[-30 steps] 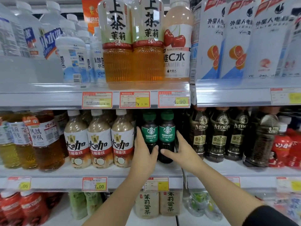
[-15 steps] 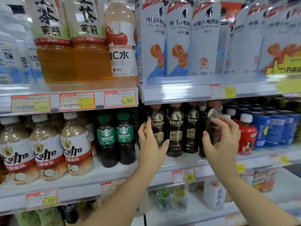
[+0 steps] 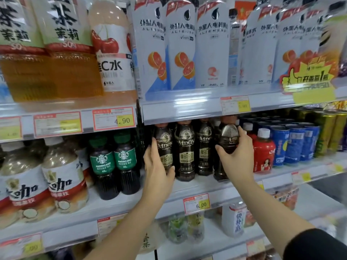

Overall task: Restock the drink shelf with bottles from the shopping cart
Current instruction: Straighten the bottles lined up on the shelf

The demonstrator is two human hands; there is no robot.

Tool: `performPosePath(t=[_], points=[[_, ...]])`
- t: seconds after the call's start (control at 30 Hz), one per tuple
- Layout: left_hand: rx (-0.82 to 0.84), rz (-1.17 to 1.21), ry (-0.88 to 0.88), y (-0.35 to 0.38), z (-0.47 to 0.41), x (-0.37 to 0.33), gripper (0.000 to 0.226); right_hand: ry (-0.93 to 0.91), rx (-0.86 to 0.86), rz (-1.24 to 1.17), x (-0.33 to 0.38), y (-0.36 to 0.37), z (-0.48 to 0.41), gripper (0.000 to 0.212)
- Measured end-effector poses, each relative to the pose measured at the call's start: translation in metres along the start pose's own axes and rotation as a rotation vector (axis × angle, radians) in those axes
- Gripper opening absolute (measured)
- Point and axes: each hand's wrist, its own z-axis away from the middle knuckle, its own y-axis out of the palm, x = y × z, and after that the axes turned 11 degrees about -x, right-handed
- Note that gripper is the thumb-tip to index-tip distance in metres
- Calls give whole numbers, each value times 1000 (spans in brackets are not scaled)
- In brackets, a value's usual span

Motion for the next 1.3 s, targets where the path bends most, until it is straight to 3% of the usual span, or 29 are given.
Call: performPosePath(t=[0.2,0.33,0.47,0.67,0.83,1.0,1.2,1.3], points=[[1,-45,234,-7,25,-3,57,17,-70,-155,-1,-22,16,70],[206,-5,297,-10,36,-10,43,-69,-15,-234,-6,-35,32,69],[301,102,241,-12,42,-19,47,-157,4,-313,6,-43,38,70],[296,267,180,-11,51,-37,74,-293,150,-398,33,-51,47,70],[177,371,83,-2,56,-54,61,-287,359,-478,35,-46,49,74],[13,423,-39,17,68,-59,54,-240,693,-515,19,-48,24,71],[-150,394,-207,32,78,-62,44,32,701,-299,-28,-21,-11,85],[-178,385,-259,38,82,-66,41,67,768,-218,-35,1,-21,86]])
